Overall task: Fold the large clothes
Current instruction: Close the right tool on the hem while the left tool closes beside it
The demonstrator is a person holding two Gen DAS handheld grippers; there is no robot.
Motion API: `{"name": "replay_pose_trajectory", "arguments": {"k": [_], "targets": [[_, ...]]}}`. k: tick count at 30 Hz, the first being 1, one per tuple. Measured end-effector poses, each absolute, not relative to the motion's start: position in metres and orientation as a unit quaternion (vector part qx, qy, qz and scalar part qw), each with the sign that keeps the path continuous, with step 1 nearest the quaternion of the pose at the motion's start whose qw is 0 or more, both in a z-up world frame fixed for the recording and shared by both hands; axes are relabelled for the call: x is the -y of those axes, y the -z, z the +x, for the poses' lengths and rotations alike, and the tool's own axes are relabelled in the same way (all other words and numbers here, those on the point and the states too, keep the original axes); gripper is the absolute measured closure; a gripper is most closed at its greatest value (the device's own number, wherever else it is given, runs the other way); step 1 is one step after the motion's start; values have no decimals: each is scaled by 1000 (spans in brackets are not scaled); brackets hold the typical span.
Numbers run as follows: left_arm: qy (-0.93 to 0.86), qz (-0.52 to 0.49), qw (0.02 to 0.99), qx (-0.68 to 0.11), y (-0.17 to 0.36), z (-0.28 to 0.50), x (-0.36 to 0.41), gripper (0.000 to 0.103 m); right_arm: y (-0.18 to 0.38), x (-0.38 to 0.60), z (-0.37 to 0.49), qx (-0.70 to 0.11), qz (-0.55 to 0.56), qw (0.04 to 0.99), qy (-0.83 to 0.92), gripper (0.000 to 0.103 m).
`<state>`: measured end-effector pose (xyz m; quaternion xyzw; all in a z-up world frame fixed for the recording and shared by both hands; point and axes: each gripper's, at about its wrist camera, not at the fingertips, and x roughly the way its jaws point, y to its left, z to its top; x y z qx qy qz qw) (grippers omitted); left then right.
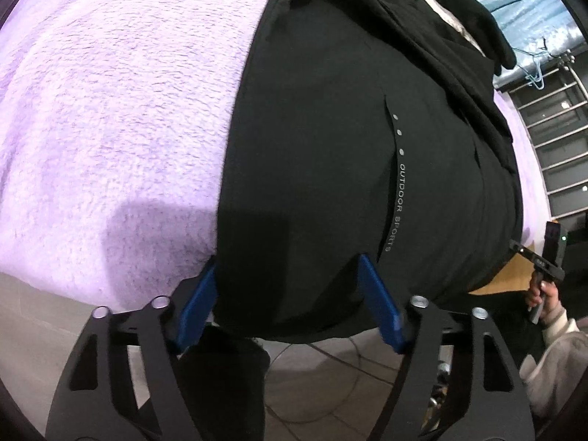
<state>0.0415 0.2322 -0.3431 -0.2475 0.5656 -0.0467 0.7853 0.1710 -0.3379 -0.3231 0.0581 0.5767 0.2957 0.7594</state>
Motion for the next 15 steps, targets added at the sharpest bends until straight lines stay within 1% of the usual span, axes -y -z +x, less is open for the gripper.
{"name": "replay_pose_trajectory", "arguments": {"k": [3, 5, 8, 12, 15], "targets": [[39, -247, 784, -568, 343, 40, -236, 49, 322, 338, 172, -577, 64, 758, -299, 96], [31, -242, 784, -571, 343, 39, -239, 60, 321, 339, 172, -575, 66, 758, -301, 97], [29, -245, 780, -575, 345, 39, -244, 65, 319, 340, 171, -572, 72, 759, -303, 97], [29, -235, 781, -578, 344, 40, -242, 65, 316, 338, 170, -566, 73, 761, -310, 97], [26, -230, 783, -578, 342, 44, -239, 70, 315, 340, 171, -564, 75, 761, -311, 97]]}}
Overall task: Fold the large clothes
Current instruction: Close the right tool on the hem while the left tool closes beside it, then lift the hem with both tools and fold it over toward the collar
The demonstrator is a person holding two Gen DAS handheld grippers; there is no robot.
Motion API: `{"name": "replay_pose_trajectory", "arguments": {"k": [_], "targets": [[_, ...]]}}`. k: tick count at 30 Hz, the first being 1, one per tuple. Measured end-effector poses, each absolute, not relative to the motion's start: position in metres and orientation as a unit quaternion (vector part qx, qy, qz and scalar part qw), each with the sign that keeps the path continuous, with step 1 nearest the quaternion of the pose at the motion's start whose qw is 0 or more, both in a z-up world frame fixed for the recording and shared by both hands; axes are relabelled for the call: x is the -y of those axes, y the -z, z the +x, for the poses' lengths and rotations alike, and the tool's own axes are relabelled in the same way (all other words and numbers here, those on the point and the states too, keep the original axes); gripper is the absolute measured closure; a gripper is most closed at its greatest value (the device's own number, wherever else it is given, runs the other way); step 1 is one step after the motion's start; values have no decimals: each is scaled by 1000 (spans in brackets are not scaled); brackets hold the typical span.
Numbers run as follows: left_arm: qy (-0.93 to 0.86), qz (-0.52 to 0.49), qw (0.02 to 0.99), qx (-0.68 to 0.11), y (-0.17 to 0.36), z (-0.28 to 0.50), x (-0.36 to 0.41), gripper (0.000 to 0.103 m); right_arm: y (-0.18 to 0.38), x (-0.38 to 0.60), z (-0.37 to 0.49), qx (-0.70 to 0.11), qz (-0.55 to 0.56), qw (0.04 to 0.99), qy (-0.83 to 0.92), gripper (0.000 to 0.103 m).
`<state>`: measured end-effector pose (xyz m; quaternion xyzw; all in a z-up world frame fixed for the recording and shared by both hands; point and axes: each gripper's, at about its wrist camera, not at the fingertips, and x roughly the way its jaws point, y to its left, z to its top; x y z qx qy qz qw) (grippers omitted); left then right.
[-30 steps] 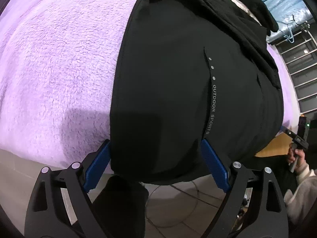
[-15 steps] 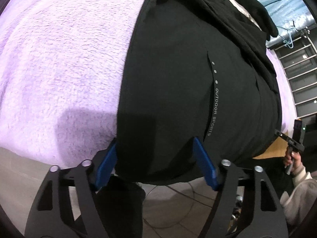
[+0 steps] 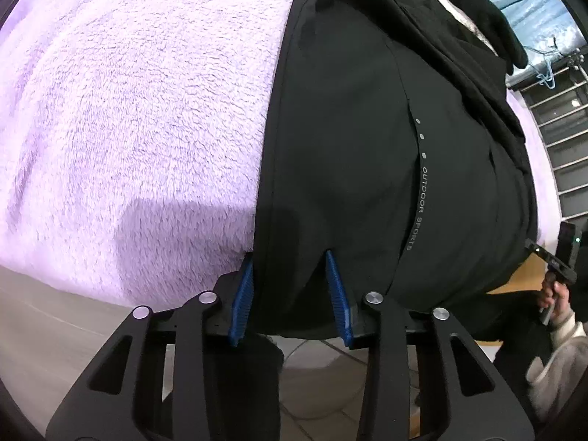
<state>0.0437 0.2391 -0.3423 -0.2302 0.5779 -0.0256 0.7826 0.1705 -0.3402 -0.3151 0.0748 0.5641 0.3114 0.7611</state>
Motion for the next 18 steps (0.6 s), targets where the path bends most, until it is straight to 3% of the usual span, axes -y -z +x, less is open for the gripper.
{"name": "replay_pose_trajectory", "arguments": {"k": [10, 18], "targets": [[17, -239, 779, -580, 336, 44, -243, 98, 311, 342, 169, -557, 80, 764, -318, 97], [46, -263, 775, -573, 317, 44, -239, 102, 290, 343, 165, -534, 100, 768, -338, 98]]}}
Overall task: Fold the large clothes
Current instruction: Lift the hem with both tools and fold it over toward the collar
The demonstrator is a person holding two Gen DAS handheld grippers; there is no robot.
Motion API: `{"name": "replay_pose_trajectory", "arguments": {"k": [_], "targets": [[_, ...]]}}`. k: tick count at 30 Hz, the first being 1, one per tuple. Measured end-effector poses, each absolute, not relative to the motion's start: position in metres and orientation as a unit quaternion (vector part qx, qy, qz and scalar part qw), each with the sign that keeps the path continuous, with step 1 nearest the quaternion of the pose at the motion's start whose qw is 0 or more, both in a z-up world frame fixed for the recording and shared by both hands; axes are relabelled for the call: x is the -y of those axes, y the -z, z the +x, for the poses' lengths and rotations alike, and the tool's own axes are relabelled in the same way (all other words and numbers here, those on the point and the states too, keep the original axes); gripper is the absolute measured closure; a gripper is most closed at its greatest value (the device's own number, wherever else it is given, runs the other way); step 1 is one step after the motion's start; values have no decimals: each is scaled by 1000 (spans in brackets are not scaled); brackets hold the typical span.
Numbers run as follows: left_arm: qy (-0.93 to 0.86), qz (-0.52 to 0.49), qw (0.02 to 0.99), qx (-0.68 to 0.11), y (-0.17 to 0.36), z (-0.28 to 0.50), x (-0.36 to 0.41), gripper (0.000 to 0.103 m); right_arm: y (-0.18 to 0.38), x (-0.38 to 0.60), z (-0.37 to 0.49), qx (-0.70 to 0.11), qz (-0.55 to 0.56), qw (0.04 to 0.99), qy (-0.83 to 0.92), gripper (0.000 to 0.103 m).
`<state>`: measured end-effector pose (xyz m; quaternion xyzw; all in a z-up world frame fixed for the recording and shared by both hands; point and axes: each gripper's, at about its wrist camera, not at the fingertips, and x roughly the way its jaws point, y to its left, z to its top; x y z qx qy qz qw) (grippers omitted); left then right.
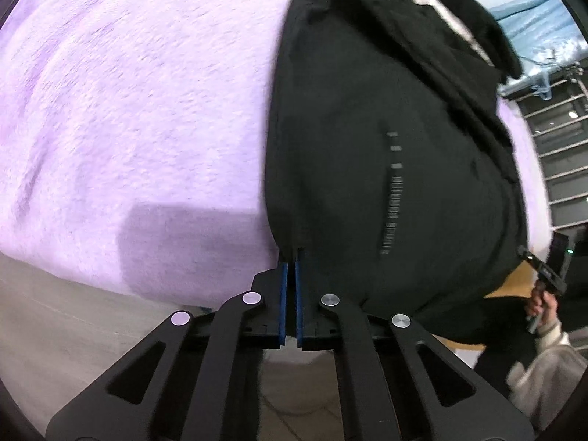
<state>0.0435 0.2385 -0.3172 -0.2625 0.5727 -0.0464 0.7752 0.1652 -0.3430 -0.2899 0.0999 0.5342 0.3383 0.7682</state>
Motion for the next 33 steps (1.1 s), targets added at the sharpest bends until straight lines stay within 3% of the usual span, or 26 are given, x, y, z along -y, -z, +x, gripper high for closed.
{"name": "replay_pose_trajectory", "arguments": {"k": [14, 33], "targets": [[103, -314, 803, -496, 244, 50, -243, 102, 232, 342, 178, -466, 134, 790, -376, 99], [107, -337, 805, -476, 211, 64, -256, 102, 185, 350, 203, -419, 158, 808, -382, 99]]}}
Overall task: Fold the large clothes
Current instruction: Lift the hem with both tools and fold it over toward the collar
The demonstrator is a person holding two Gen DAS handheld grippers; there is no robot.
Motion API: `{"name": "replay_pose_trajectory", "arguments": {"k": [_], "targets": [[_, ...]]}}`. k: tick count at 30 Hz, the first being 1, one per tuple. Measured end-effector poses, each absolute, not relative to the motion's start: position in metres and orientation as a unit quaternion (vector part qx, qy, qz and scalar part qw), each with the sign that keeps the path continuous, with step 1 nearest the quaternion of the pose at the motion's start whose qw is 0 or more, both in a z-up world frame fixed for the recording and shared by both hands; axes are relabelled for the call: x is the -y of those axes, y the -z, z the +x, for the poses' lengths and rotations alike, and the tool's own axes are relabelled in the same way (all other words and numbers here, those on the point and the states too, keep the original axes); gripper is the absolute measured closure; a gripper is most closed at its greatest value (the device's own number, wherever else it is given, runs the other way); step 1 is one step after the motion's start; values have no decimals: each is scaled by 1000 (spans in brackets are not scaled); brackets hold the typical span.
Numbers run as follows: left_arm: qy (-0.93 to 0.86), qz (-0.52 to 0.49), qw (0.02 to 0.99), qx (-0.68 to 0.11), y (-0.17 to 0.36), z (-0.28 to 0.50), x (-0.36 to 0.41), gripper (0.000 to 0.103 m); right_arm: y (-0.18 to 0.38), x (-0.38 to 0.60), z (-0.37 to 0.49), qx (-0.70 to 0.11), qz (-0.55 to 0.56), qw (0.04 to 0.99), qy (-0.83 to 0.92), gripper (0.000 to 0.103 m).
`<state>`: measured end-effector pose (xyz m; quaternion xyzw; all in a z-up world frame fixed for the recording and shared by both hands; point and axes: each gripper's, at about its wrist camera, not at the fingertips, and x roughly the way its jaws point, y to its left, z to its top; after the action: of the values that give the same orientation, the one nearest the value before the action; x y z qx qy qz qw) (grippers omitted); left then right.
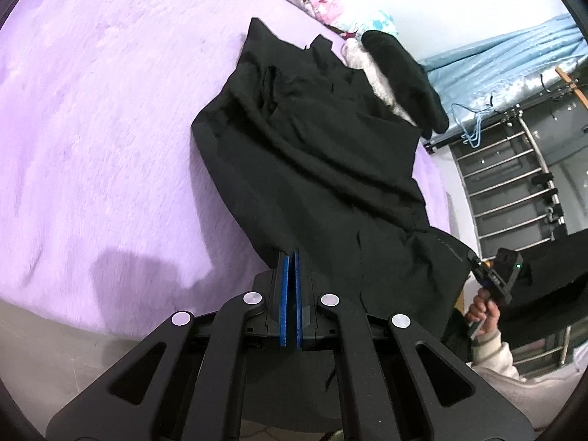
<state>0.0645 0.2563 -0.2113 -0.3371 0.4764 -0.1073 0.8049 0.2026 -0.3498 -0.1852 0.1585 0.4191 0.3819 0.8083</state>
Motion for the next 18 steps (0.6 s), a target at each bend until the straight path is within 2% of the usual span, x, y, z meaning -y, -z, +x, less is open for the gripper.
{"name": "replay_pose_trajectory", "arguments": {"k": [10, 18], "targets": [[111, -362, 814, -440, 168, 96, -266, 102, 150, 353, 233, -392, 163, 824, -375, 99], [96, -408, 806, -419, 153, 149, -287, 102, 145, 358, 284, -397, 207, 828, -336, 99]]}}
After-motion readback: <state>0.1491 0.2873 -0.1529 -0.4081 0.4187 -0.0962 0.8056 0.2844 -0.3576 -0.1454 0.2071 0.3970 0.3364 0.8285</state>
